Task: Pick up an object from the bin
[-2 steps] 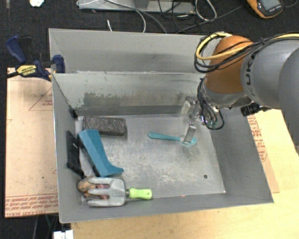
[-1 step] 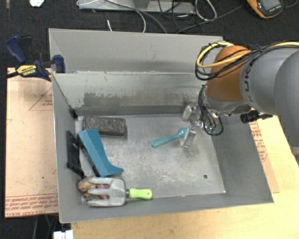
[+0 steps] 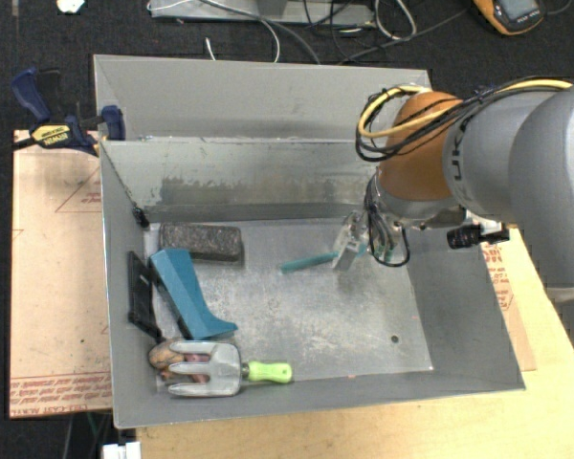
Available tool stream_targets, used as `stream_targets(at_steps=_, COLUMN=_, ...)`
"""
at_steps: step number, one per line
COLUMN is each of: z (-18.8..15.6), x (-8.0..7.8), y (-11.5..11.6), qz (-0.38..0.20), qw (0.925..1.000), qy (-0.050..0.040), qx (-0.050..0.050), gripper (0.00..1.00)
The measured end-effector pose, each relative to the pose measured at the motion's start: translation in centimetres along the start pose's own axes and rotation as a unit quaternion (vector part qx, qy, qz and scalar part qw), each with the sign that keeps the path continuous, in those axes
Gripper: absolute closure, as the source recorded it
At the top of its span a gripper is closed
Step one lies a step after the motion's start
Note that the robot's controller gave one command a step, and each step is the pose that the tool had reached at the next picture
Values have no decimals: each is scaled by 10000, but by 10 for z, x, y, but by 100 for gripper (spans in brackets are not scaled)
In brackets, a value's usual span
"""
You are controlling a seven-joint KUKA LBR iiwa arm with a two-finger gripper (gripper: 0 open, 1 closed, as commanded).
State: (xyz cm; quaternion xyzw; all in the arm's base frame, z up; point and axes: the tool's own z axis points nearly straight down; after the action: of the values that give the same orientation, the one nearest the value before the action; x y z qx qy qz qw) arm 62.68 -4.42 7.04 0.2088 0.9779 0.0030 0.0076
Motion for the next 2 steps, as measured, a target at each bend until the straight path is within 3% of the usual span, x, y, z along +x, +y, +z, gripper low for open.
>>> stream_targets(at_steps=2, z=-10, x=0, y=0, qz=-7, qw=10000, qy=-2, qx=1, gripper=100)
